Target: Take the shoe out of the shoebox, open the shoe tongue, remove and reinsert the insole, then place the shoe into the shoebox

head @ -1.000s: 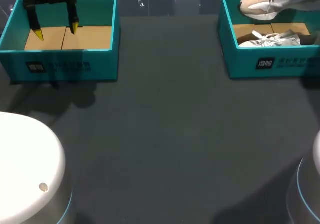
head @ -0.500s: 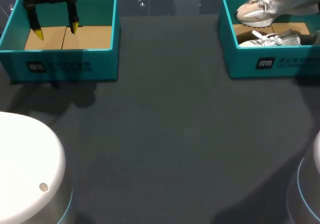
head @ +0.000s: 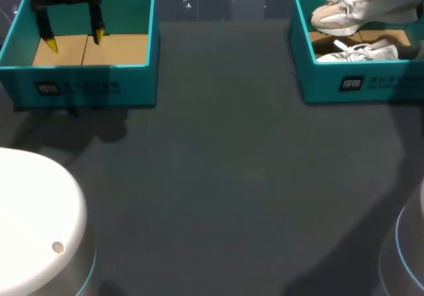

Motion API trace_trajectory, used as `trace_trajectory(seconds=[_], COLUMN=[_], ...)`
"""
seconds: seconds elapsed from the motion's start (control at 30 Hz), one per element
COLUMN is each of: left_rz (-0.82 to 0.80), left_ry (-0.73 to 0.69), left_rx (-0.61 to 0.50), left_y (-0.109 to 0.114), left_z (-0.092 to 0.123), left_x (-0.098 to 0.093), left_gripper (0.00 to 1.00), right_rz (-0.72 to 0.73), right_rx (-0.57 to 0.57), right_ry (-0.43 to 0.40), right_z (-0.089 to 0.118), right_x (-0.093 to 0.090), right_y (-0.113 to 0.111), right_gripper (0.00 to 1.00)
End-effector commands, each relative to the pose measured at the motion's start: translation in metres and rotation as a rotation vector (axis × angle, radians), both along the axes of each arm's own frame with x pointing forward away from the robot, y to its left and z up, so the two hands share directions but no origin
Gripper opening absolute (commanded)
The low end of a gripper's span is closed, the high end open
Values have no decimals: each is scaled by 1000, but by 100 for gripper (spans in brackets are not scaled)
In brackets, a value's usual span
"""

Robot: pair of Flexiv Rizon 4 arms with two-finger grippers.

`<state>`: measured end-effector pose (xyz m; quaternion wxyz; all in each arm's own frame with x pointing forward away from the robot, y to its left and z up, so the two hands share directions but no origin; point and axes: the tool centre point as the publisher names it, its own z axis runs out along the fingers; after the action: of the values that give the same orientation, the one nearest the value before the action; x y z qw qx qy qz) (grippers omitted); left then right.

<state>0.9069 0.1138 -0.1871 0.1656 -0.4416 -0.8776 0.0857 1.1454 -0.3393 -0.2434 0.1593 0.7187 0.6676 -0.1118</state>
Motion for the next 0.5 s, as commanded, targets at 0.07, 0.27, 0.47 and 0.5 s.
trace_trajectory(seconds=[0.07,0.27,0.47,0.5], left_rz=[-1,-1,-1,-1], left_ry=[-2,-2,-2,-2], left_rx=[1,1,1,1], left_y=[1,1,1,1], left_z=[1,1,1,1], left_x=[-1,-1,-1,-1], left_gripper=[100,100,100,100], right_rz=[-25,-26,-31,-29], right_rx=[29,45,67,68], right_ry=[25,41,65,70], right_z=[-6,-18,-32,-35], right_x=[14,22,23,23], right_y=[-2,1,3,3], right_gripper=[0,0,0,0])
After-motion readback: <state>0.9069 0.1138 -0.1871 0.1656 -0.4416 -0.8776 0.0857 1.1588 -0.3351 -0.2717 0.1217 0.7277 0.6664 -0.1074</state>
